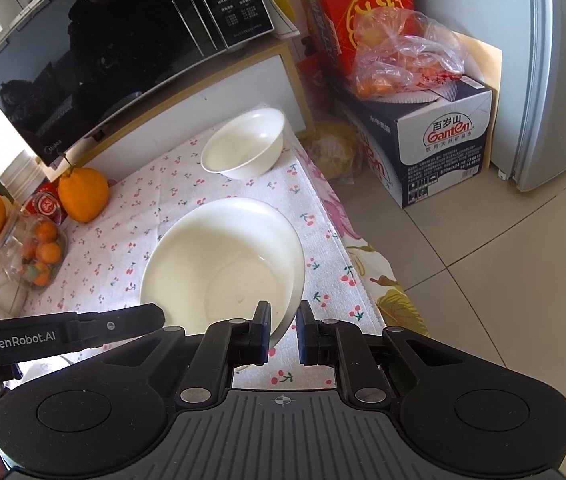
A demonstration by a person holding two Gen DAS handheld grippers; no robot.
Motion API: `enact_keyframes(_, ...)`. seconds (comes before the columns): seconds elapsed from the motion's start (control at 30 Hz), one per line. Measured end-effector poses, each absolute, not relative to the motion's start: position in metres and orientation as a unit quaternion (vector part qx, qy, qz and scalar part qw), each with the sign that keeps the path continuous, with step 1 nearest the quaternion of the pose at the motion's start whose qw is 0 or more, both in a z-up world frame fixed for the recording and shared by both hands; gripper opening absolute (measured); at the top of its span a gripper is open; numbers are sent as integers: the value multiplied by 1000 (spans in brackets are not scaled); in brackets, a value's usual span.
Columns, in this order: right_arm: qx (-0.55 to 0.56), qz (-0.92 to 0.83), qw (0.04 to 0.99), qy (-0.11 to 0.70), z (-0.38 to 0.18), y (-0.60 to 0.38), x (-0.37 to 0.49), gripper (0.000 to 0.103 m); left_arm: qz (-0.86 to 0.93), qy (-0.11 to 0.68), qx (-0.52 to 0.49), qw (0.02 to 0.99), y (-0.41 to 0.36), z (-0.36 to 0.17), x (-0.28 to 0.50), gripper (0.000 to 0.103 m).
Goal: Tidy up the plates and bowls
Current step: 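Lift the cream bowl with both tools and lower it into the white bowl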
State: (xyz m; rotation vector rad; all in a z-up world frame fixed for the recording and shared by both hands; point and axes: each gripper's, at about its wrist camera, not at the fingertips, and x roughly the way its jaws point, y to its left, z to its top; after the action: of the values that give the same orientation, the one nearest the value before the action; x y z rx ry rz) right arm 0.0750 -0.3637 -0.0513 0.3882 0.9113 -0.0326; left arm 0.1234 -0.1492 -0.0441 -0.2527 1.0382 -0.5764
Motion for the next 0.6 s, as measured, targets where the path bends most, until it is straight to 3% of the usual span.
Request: enact_keyframes(0.6, 118, 56, 886, 445, -30, -330, 29, 15, -261, 470, -95, 838, -123, -24, 59, 9)
